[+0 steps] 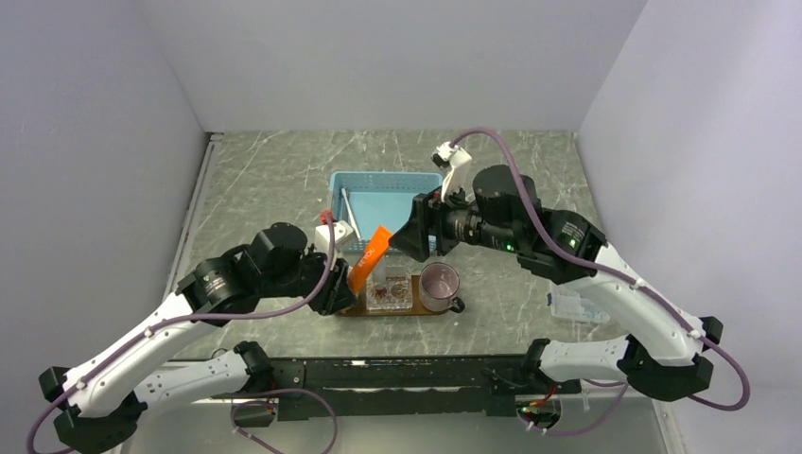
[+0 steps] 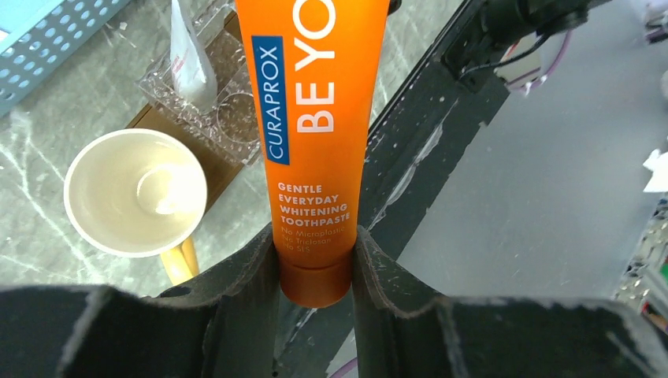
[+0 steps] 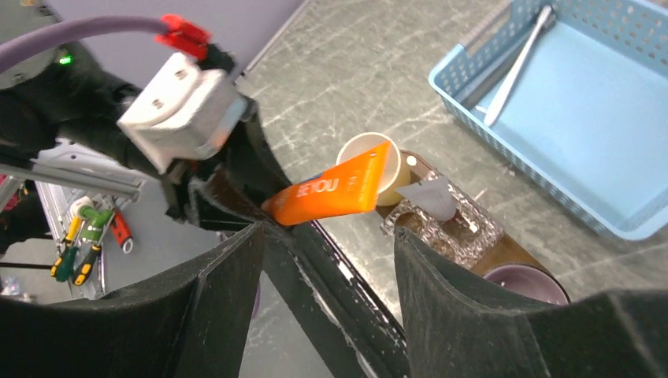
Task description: Prepare toiletry sets of a toothbrush and toothpaste on the tray
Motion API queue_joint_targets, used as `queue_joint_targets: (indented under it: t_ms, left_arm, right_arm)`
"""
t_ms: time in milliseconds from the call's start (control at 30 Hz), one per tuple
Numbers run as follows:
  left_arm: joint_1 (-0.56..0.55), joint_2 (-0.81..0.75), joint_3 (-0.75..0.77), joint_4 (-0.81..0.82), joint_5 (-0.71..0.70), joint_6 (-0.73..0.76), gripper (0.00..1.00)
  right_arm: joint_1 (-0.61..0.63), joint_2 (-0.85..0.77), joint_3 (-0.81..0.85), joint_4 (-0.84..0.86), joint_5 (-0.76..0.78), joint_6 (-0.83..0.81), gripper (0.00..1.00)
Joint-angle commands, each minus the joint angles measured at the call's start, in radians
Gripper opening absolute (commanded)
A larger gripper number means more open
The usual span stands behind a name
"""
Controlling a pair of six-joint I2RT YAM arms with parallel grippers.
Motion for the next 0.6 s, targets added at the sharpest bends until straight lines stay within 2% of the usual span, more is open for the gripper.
queue_joint_targets:
  t_ms: [0, 300, 567]
  left_arm:
    - [0.003, 0.013, 0.086, -0.081, -0.011, 0.131, 0.0]
    - [-0.017, 0.019, 0.091, -0.131, -0.067, 0.203, 0.0]
    - [-0.048, -0.001, 0.055, -0.128, -0.119, 0.227, 0.0]
  right_arm:
    - [-0.082, 0.046, 0.047, -0.113, -0.14, 0.041, 0.63]
    - [-0.18, 0.077, -0.037, -0.03, -0.4, 0.107, 0.63]
    - [-0.186, 0.129, -0.14, 0.106, -0.503, 0.195, 0.61]
